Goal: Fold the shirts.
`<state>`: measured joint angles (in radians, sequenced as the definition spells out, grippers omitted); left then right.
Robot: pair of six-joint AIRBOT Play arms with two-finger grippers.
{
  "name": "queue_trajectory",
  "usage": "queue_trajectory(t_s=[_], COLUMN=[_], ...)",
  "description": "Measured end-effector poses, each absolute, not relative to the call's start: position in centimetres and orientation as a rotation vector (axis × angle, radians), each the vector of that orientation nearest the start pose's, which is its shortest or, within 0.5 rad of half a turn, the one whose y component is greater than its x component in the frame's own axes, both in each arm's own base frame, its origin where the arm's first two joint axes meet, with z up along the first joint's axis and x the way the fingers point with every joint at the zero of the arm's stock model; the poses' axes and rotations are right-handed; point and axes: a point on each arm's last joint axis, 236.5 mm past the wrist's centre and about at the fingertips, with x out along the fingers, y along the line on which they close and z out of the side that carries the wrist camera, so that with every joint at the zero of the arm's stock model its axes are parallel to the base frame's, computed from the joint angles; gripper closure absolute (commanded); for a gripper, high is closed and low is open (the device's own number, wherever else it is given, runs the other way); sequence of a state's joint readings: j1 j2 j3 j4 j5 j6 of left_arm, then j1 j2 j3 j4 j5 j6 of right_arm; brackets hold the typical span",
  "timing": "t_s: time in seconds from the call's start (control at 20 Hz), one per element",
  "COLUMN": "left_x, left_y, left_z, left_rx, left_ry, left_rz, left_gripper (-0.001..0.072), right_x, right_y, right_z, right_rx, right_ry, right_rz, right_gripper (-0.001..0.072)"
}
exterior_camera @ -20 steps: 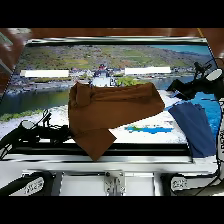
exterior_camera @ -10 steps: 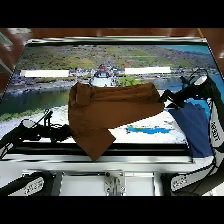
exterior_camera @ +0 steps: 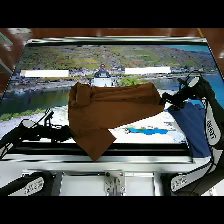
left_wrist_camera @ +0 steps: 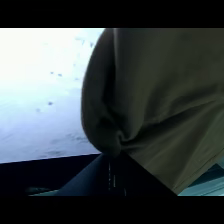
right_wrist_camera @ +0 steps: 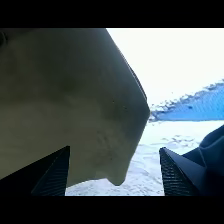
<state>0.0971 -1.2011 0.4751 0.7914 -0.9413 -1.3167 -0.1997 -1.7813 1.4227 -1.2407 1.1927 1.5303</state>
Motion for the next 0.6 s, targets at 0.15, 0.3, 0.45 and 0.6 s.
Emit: queue_trajectory(t_s=[0.15, 0.3, 0.45, 0.6], left_x=[24.8, 25.0, 26.5, 31.7], left_y=[-11.0, -11.0, -9.8, -7.9], left_z=[-11.7, -11.6, -10.5, -4.4], left_rx=[-0.739, -0.731, -0.666, -0.520], left_ry=[1.483, 1.477, 1.442, 1.256], left_rz=[-0.212, -0.213, -0.200, -0.218], left_gripper=[0.0671, 0.0674, 0.0675, 0.0673], right_x=[43.6, 44.0, 46.0, 49.5], right_y=[-0.8, 0.3, 1.0, 0.9], right_z=[-11.3, -11.9, -9.8, -2.5], right_rx=[0.437, 0.424, 0.399, 0.325], right_ry=[1.515, 1.511, 1.421, 1.212], right_rz=[0.031, 0.038, 0.062, 0.114], right_gripper=[0.0319, 0.0635, 0.0635, 0.0635])
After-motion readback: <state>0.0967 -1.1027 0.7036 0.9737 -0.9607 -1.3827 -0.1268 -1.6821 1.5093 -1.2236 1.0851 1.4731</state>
